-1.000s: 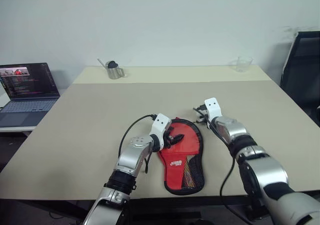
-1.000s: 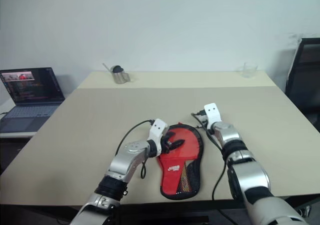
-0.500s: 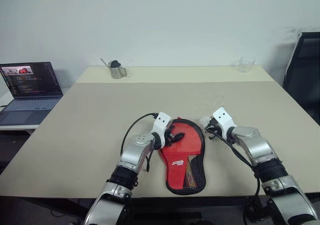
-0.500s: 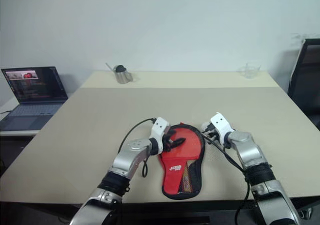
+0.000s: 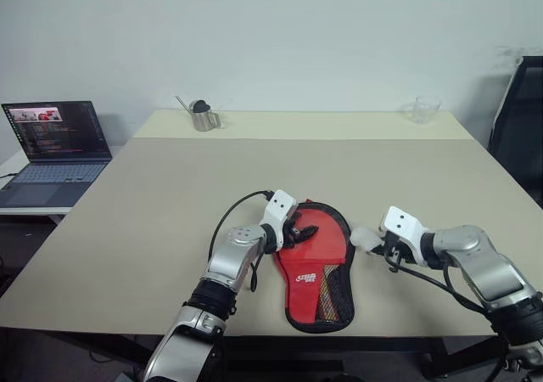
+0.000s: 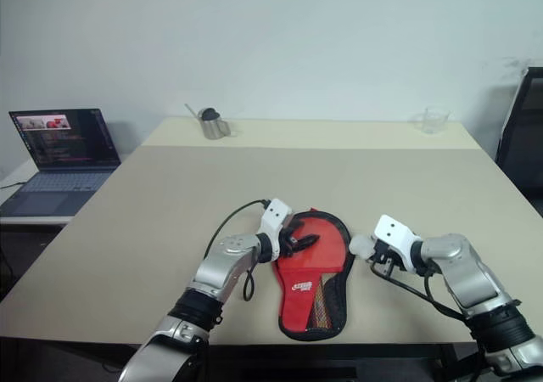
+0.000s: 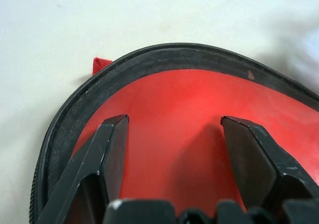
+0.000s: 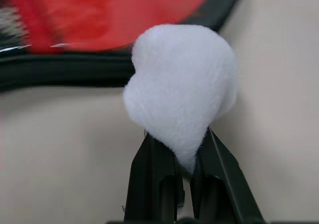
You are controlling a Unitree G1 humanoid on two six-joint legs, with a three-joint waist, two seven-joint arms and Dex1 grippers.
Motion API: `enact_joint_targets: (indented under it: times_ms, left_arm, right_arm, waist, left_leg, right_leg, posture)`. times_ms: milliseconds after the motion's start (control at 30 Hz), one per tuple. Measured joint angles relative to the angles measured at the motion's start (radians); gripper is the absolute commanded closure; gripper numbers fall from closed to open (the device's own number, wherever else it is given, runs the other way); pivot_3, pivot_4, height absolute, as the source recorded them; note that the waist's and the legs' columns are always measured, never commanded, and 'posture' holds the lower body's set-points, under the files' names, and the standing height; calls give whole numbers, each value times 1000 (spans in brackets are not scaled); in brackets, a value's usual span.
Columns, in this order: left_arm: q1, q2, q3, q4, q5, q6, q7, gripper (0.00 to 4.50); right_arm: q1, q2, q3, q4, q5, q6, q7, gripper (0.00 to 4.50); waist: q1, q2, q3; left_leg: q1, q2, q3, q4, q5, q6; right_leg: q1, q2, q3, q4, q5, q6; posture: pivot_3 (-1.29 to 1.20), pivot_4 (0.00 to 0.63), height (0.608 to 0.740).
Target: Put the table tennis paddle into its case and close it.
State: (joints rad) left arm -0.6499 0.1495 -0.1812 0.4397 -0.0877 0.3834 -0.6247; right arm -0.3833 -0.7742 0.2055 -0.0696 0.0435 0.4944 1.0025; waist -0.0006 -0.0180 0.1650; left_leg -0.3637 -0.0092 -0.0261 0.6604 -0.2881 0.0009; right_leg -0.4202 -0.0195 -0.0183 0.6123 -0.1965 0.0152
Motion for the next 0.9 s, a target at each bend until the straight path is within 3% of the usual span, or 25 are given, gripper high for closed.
enact_joint_targets:
  times_ms: [267,600,900]
  left_arm:
    - [-6,0,-21,2,0,-6,-22,1290]
    - [-18,0,-45,12,0,-21,-40,1290]
    - [-17,-1,-49,11,-3,-30,-52,1290]
  right_arm:
    - [182,-152,-11,-125,66,-223,158,4491]
    - [275,-210,-28,-159,97,-353,197,4491]
    - [241,-244,-1,-190,76,-342,222,4491]
  waist:
    - [11,0,0]
    - [33,2,-2]
    - [32,1,-2]
  left_leg:
    - [-1,-2,0,0,-3,0]
    - [-1,-7,-1,2,-9,1]
    - [1,-15,-3,3,-12,5]
  right_leg:
    - [1,-1,1,-2,-2,5]
    - [1,-8,5,-2,-9,12]
    - [5,-21,4,-2,-12,17]
  posture:
    - [0,150,740]
    - [0,150,740]
    - [0,150,740]
